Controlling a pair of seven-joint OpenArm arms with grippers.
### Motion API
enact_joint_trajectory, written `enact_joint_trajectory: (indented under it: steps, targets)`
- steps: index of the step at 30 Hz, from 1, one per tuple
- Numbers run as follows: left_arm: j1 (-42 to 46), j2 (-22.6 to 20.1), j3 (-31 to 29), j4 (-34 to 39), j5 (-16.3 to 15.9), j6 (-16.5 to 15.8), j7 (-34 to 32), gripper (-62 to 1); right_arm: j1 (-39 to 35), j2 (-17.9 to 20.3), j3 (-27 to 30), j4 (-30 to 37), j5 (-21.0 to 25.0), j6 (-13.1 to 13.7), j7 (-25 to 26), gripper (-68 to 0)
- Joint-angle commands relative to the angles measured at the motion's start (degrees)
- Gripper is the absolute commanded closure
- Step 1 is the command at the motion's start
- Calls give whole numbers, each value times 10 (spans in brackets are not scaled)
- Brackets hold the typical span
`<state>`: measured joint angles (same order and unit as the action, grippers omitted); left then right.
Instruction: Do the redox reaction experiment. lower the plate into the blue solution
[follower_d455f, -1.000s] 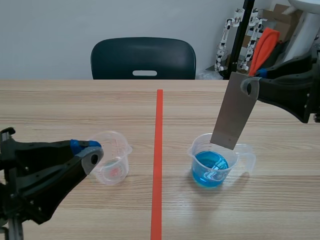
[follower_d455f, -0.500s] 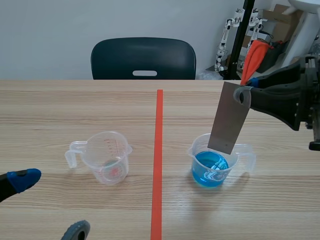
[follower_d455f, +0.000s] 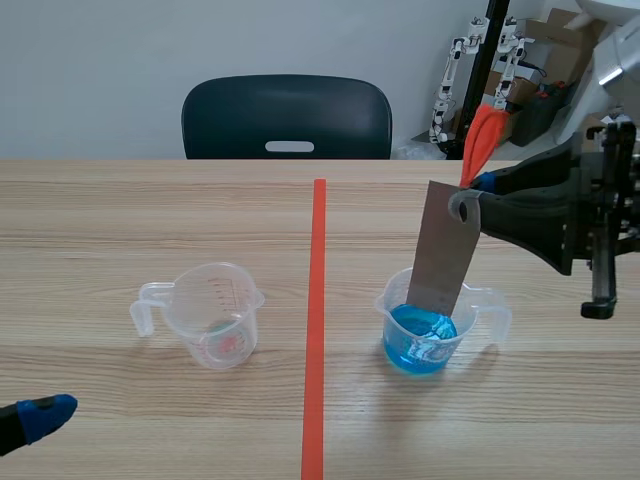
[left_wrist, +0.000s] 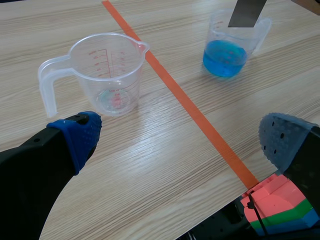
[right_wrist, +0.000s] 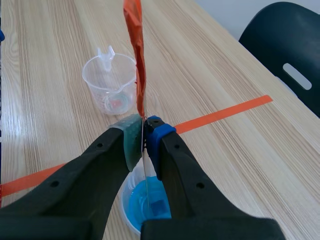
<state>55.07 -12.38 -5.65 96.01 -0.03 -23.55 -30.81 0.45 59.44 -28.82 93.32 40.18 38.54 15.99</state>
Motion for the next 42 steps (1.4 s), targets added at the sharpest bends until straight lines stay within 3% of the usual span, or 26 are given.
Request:
enact_joint_trajectory:
  steps: [1,5,8,12,21,30,36,42]
  targets:
    - [2,2,4,7,-4,3,13,-623,13,2,13,6,2,0,8,-6]
    - [2,11,4,0,-4,3,-7,-623,13,-3,13,6,0,0,6,-6]
    - [2,12,4,-37,-4,3,-88,-623,13,-10,13,3,-7,-2,3,-6]
    - [1,12,4,-108,-4,47,-193,-623,13,-29,13,-14,-12,-2,-3,-6]
    - [-22,12,6,-268,-4,73,-410,-623,13,-79,13,-74,-54,-1,-2,-6]
    - [-73,12,6,-392,-3,83,-509,-623,20,-125,13,-130,-100,5,-2,-6]
    - [-101,12,6,-434,50,141,-555,-623,26,-144,13,-166,-119,22,16,-6]
    - [-108,12,6,-448,66,144,-568,-623,26,-144,13,-168,-132,22,28,-6]
